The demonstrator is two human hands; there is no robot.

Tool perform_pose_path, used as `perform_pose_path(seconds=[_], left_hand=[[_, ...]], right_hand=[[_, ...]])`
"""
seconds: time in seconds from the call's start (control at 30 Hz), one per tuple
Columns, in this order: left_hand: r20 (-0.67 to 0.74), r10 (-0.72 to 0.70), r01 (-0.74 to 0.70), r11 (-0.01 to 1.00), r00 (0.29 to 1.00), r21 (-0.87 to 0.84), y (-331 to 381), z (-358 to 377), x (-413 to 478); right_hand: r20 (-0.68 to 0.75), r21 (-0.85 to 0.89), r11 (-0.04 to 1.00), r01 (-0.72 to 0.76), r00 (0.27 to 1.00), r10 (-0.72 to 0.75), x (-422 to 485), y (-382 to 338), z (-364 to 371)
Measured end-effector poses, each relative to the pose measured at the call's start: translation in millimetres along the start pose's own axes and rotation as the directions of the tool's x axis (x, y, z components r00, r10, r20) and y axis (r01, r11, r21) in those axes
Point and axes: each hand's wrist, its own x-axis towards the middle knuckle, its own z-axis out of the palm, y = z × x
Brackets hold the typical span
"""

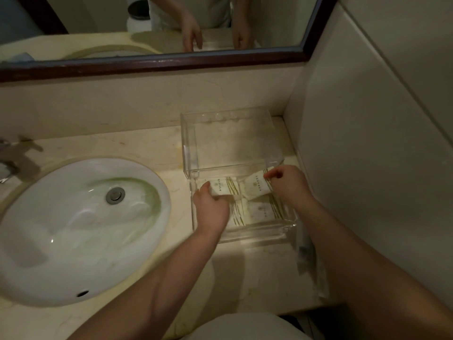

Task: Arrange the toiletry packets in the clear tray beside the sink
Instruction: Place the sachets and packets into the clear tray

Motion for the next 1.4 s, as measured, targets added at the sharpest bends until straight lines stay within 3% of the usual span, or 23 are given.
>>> perform_pose_path(seconds=[0.13, 0.2, 0.3, 0.4, 0.53, 0.67, 0.77, 0.83, 0.97, 1.17, 1.27, 1.4], left_hand=[[0.026, 0.041, -0.045, 0.988, 0.999, 0.146, 5, -4, -21], [0.013, 0.163, -0.162, 0.965, 0.986, 0.207, 0, -6, -28], [0.219, 0.436, -0.487, 0.750, 0.873, 0.447, -14, -1, -22], [0.411, 0.398, -0.569, 0.495, 0.821, 0.657, -27, 3, -10], [0.503, 0.293, -0.579, 0.317, 0.813, 0.751, -35, 1, -2], [0.500, 0.312, -0.582, 0.291, 0.808, 0.759, -30, 0, -1], [0.540, 0.488, -0.700, 0.239, 0.686, 0.673, -18, 6, -10], [0.573, 0.582, -0.805, 0.290, 0.577, 0.517, -8, 18, -21], [0.680, 0.511, -0.838, 0.448, 0.526, 0.312, 2, 50, -54], [0.635, 0.221, -0.592, 0.661, 0.741, 0.461, -22, 98, -87], [0.581, 0.184, -0.496, 0.748, 0.793, 0.441, -27, 110, -92], [0.543, 0.199, -0.472, 0.772, 0.816, 0.426, -25, 119, -96]], right_hand=[[-0.053, -0.205, 0.975, 0.090, 0.993, -0.102, 2, 1, 12], [-0.079, -0.293, 0.947, 0.130, 0.984, -0.160, 2, 4, 15], [-0.112, -0.409, 0.899, 0.156, 0.969, -0.220, 1, 7, 17], [-0.130, -0.509, 0.816, 0.273, 0.913, -0.387, -6, 9, 21], [0.077, -0.459, 0.803, 0.381, 0.917, -0.391, -9, 15, 32], [0.122, -0.384, 0.856, 0.346, 0.938, -0.324, -7, 20, 34], [0.106, -0.263, 0.907, 0.328, 0.945, -0.311, -14, 15, 20], [-0.051, -0.188, 0.934, 0.304, 0.947, -0.318, -29, 20, 3], [-0.346, -0.056, 0.992, 0.110, 0.930, -0.122, -89, 52, -35], [-0.279, -0.293, 0.946, -0.141, 0.959, 0.056, -171, 118, -31], [-0.256, -0.327, 0.917, -0.226, 0.956, 0.144, -178, 132, -20], [-0.250, -0.303, 0.911, -0.278, 0.946, 0.206, -170, 132, -19]])
